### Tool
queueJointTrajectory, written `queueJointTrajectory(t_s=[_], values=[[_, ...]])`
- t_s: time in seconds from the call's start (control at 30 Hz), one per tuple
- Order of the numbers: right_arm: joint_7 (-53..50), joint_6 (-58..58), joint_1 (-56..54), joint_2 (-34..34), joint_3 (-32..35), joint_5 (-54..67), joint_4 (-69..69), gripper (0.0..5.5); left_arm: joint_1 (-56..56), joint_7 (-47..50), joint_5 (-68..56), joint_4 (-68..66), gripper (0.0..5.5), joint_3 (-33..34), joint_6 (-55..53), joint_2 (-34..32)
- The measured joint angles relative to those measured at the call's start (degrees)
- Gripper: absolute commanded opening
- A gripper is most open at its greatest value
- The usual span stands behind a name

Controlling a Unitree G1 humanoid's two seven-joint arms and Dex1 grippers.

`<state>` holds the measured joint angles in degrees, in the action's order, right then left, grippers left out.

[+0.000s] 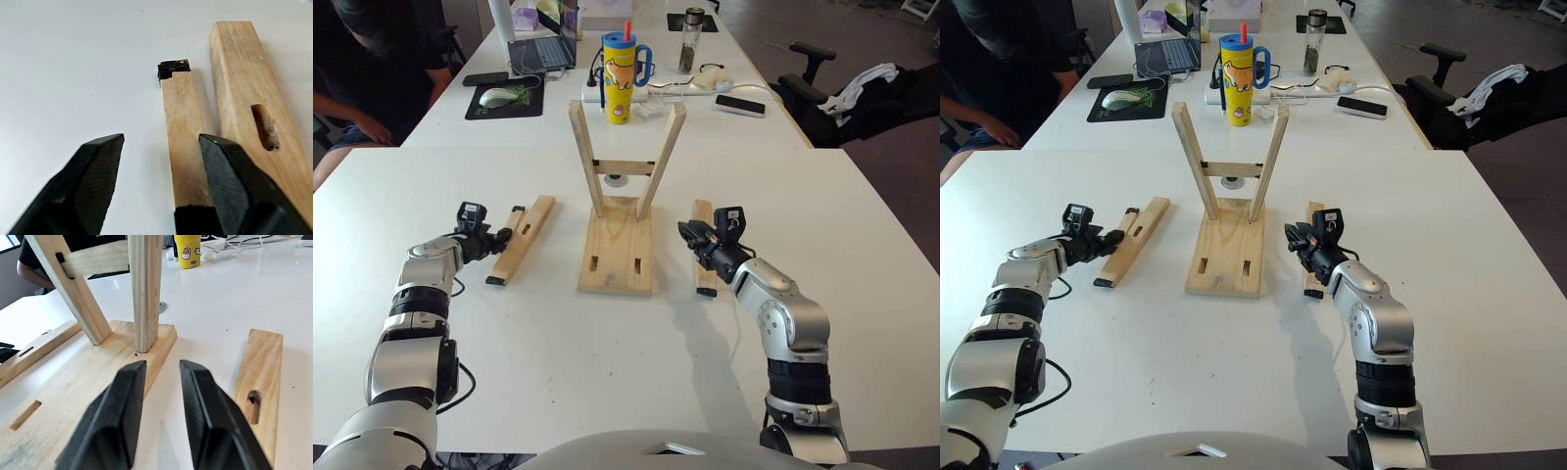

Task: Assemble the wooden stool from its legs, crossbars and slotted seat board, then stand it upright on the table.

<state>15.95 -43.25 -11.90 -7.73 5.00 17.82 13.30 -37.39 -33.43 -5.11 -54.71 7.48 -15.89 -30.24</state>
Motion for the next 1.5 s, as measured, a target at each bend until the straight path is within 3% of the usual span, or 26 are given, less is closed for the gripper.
queueJointTrajectory(t_s=[0.37,0.73,1.13,1.27,1.4,1.5], values=[[-1.27,0.16,-0.13,0.85,-1.0,0.72,-0.39,1.27,-1.53,-2.17,0.52,-2.81,2.84,-1.91,-1.17,0.54],[-3.48,3.54,-1.79,2.05,0.84,1.22,0.37,1.3,-3.83,-3.22,2.55,-9.89,1.33,-4.54,4.85,0.32],[-1.89,6.14,-5.32,-0.7,4.18,3.14,-3.11,1.3,0.32,3.33,-0.18,-8.78,1.31,-0.43,15.83,3.26],[-2.28,8.12,-6.98,-0.47,6.47,4.66,-3.14,1.3,1.62,4.13,-4.81,-0.38,1.31,3.61,18.88,5.43],[-2.69,10.19,-8.16,0.79,10.53,9.67,-1.65,1.3,1.73,4.47,-9.71,18.18,1.31,6.07,22.38,7.39],[-2.52,9.86,-9.33,1.11,13.0,15.87,0.53,1.46,2.68,4.22,-10.45,32.51,1.31,4.41,23.9,8.24]])
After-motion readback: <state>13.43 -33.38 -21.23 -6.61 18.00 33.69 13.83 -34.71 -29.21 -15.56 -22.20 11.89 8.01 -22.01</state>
